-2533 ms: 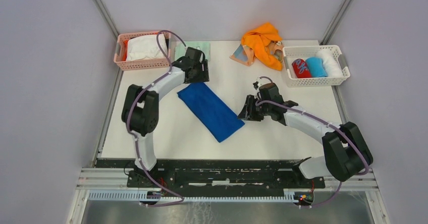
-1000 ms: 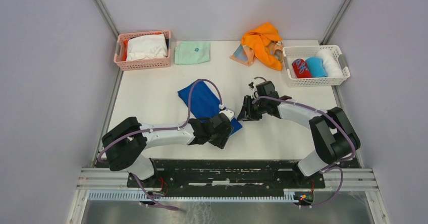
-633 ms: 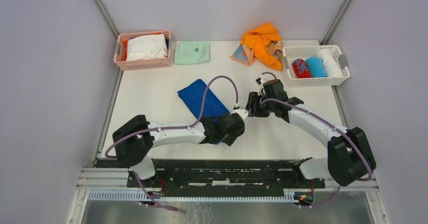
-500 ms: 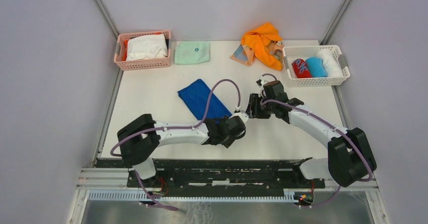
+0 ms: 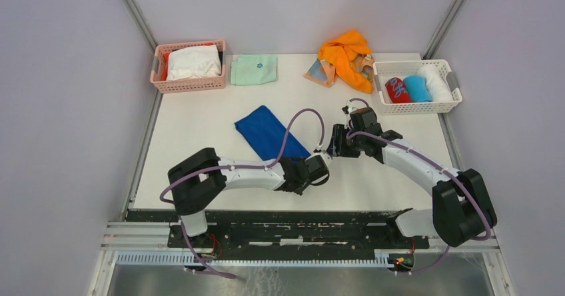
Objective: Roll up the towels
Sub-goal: Roll the towel at the center of the board.
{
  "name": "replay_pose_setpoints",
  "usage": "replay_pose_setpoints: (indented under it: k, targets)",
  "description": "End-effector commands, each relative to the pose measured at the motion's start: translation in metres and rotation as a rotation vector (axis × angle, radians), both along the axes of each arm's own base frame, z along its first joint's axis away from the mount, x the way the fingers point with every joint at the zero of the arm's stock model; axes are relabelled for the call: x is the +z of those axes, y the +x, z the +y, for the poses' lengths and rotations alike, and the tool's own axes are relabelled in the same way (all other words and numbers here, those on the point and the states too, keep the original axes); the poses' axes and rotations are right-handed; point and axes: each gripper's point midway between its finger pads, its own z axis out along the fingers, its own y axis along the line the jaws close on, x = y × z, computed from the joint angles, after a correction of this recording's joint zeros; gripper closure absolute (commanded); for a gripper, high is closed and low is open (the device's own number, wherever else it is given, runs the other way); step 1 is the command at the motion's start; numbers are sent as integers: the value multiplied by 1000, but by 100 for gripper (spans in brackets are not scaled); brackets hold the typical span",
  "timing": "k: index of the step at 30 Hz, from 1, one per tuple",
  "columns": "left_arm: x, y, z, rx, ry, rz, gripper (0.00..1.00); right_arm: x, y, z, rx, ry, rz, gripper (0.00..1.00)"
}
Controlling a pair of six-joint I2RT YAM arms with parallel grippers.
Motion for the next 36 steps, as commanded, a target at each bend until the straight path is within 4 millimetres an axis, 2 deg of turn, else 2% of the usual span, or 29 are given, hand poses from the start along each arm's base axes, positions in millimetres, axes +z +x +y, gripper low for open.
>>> replay_pose_setpoints:
  k: [1, 6, 9, 12, 19, 24, 30, 33, 36]
  targets:
    - [-20, -4, 1, -16, 63, 41, 75, 6, 3, 3, 10, 13, -36, 43]
    - [-11, 5, -16, 55, -108, 147, 89, 5, 2, 1, -10, 18, -31, 43]
    - [-4, 15, -21, 119, -257, 265, 93, 5, 0, 4, -31, 52, -28, 43]
    - [5, 19, -27, 149, -397, 370, 94, 4, -2, 8, -49, 83, -6, 43]
    - [13, 31, -30, 219, -585, 524, 94, -3, -2, 21, -109, 161, 52, 36]
    - [13, 39, -29, 248, -628, 544, 95, -17, 10, 39, -165, 227, 92, 34]
    - [12, 44, -24, 282, -649, 540, 95, -34, 20, 51, -224, 269, 135, 35]
    - [10, 45, -23, 291, -643, 534, 95, -45, 22, 56, -252, 267, 169, 41]
    - [10, 47, -19, 300, -628, 513, 94, -51, 23, 57, -283, 258, 202, 52]
